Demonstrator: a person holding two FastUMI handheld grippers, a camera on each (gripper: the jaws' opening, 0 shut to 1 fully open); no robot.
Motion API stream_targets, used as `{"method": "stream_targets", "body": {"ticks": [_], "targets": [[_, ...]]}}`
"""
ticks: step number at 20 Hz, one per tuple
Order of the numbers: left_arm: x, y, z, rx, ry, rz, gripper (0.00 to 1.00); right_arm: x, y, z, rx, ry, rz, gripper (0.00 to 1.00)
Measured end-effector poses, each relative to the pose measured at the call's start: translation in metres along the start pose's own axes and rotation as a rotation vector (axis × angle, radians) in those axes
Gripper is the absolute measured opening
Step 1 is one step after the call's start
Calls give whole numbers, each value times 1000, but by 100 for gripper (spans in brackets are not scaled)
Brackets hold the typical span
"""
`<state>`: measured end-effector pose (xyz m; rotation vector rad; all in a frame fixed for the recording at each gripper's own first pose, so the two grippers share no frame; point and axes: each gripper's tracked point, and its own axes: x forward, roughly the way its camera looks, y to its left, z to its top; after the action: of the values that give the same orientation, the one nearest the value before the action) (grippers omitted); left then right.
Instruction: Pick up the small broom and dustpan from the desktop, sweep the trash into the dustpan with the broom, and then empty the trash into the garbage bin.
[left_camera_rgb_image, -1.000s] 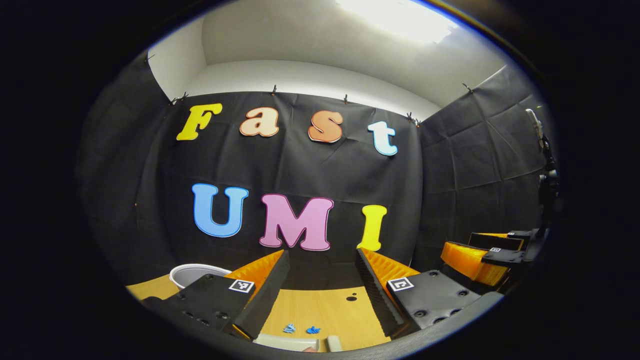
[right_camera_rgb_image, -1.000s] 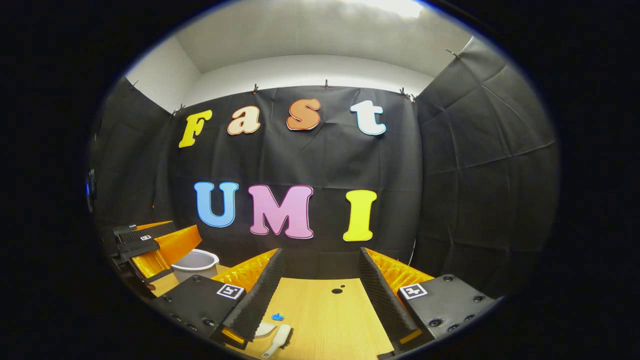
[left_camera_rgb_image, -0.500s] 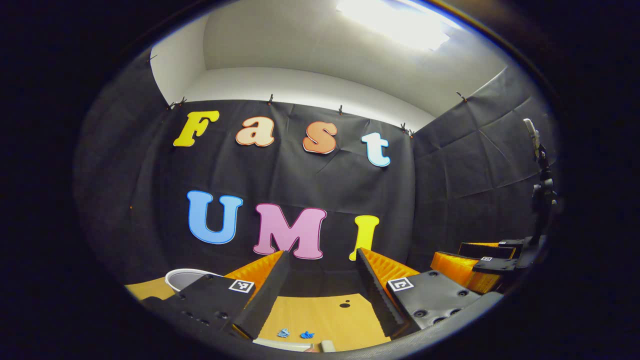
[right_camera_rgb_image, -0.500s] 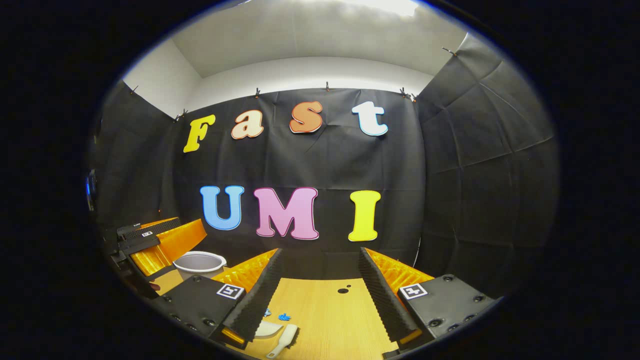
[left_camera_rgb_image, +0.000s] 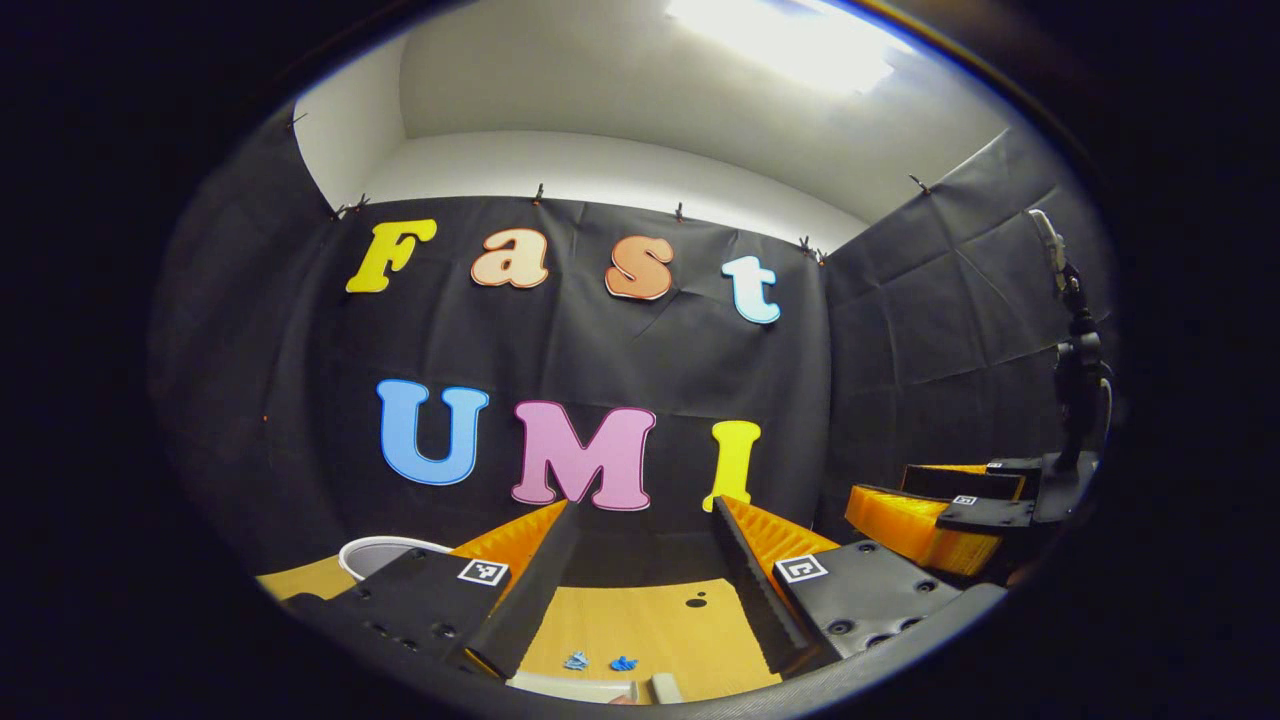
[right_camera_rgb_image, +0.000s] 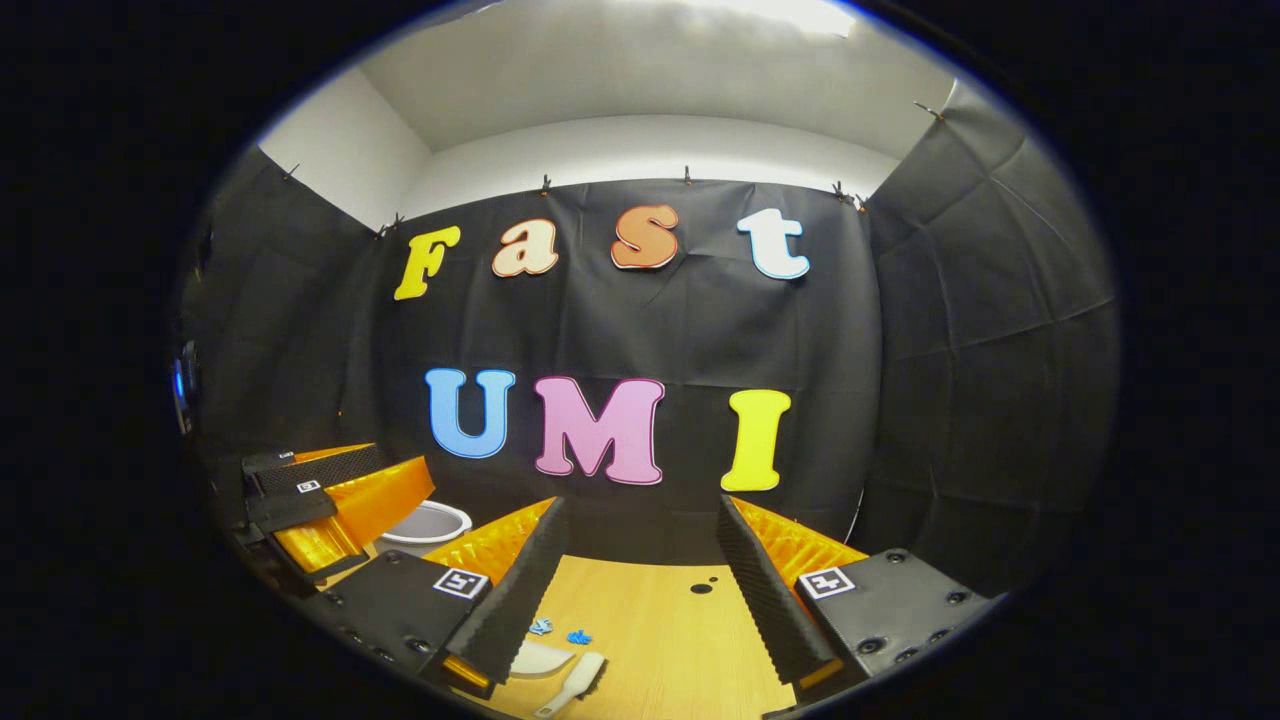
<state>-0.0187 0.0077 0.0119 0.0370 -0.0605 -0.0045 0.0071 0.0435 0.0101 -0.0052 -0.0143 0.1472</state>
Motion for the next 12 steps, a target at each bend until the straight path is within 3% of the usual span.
{"method": "stream_targets", "body": {"ticks": [8, 12], "targets": [[-7, 22, -31, -44, 42, 7, 79, -1, 24, -26, -8, 54, 12, 96], [-8, 27, -34, -14, 43, 15, 80, -2, 30, -30, -12, 59, 16, 96]]}}
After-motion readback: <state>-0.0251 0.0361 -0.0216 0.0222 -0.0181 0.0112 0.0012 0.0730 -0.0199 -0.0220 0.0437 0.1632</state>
